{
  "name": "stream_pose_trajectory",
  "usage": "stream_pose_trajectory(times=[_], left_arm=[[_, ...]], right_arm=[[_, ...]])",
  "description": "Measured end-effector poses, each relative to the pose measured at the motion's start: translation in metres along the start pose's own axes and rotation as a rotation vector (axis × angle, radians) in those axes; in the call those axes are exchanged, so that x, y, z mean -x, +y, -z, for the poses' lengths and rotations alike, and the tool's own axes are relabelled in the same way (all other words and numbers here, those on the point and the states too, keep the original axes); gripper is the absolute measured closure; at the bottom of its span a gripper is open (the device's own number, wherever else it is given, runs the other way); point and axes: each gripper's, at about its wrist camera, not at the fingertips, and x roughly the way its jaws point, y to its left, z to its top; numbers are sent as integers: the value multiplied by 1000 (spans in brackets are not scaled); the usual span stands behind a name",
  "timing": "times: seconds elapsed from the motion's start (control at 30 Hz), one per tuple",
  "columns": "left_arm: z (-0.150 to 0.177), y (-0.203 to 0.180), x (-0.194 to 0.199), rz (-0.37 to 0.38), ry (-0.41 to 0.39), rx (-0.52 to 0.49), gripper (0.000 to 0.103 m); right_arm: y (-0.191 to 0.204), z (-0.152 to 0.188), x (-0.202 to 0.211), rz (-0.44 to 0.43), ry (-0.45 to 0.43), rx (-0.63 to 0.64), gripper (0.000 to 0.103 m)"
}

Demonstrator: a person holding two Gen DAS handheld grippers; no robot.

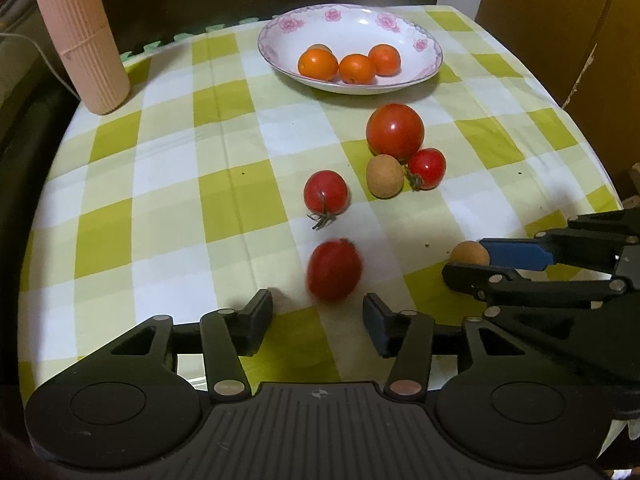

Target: Organize fruits

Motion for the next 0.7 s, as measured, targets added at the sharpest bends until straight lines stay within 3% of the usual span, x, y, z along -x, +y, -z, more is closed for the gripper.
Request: stream_pose_trajectory(times=[0.37, 0.7], left_arm=[[-10, 1, -2, 23, -23, 25, 41], [-17, -3, -11, 15, -39, 5, 47]], right_arm=[[-1, 2, 2, 11, -3, 4, 78], [-6, 2, 3, 8, -3, -22, 78]])
